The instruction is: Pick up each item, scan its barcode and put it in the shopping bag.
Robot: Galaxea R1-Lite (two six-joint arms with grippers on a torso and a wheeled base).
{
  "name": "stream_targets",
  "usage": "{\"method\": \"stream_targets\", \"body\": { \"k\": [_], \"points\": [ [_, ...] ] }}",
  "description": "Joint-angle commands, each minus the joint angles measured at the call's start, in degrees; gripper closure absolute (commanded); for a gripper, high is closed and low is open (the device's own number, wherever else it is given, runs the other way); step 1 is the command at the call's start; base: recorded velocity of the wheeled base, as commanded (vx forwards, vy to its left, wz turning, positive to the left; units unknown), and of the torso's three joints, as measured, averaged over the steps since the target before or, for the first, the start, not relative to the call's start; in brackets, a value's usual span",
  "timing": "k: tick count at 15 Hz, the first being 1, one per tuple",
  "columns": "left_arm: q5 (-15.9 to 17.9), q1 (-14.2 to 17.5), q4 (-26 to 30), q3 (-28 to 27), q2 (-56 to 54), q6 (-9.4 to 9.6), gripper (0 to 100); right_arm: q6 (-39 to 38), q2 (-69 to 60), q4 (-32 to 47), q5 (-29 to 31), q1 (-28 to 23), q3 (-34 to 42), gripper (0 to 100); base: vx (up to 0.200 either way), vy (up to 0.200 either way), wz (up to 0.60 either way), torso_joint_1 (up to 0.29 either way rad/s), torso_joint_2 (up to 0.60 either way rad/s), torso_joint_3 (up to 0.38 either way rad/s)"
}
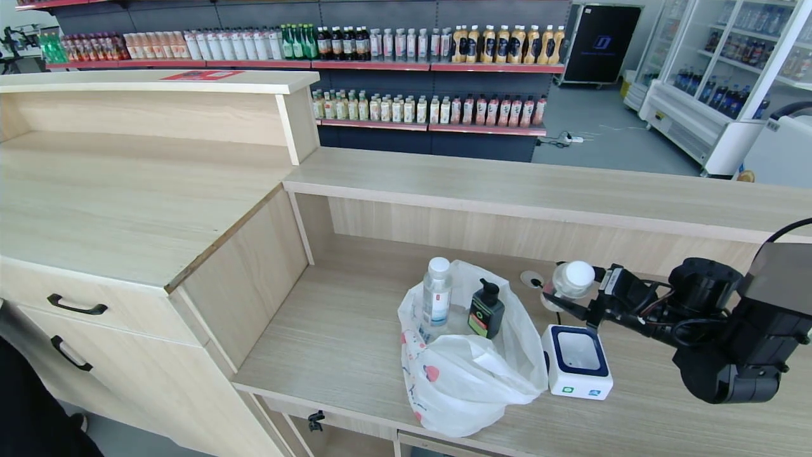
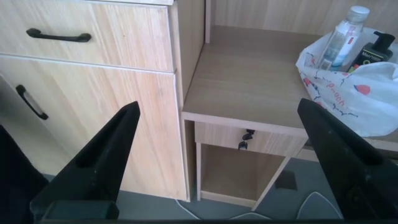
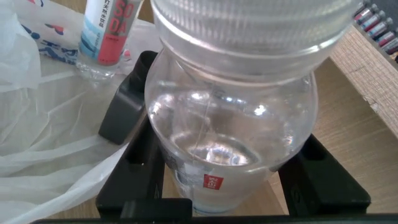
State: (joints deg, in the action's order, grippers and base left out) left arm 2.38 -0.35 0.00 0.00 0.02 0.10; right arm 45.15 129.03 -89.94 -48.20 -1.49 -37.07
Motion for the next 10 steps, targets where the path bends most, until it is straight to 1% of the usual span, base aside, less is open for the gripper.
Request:
{"method": "stream_targets", "body": {
  "k": [1,10],
  "points": [
    [0.0,0.0,0.0,0.0,0.1,-0.01,0,0.0,0.1,-0.1,0.0,0.0,0.0,100,0.0,0.0,0.0,0.0,0.0,0.0],
    [0.0,0.0,0.0,0.0,0.1,-0.01,0,-0.1,0.1,-0.1,-0.9,0.0,-0.3,100,0.0,0.0,0.0,0.0,0.0,0.0]
  ]
}}
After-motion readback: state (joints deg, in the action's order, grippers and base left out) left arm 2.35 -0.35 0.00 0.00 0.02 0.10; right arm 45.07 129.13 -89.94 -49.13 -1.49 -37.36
